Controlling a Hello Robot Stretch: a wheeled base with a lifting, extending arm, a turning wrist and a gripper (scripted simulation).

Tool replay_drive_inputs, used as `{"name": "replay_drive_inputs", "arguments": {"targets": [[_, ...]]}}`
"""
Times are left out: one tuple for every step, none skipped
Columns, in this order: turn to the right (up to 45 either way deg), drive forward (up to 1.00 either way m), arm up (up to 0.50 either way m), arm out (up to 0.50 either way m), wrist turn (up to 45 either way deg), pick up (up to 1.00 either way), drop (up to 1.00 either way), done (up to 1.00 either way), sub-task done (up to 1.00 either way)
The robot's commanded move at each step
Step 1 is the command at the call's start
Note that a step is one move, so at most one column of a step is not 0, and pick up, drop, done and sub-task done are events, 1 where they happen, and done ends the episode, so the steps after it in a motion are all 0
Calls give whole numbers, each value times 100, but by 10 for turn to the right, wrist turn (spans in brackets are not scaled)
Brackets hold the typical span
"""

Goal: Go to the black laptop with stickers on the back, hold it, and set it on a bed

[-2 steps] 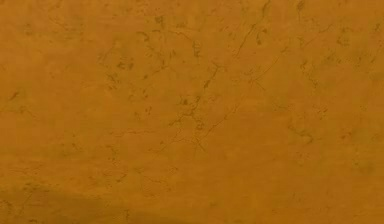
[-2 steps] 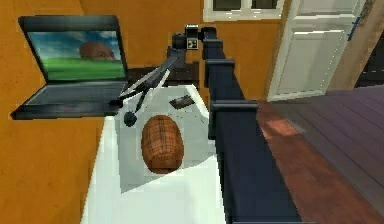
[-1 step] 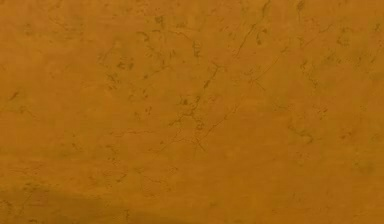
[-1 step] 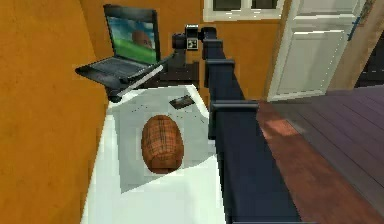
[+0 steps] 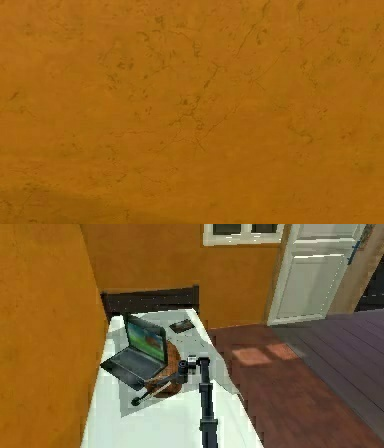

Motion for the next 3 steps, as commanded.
{"name": "replay_drive_inputs", "arguments": {"targets": [[0,0,-32,0,0,0,0,0,0],[0,0,0,0,0,0,100,0,0],[0,0,10,0,0,0,0,0,0]]}}
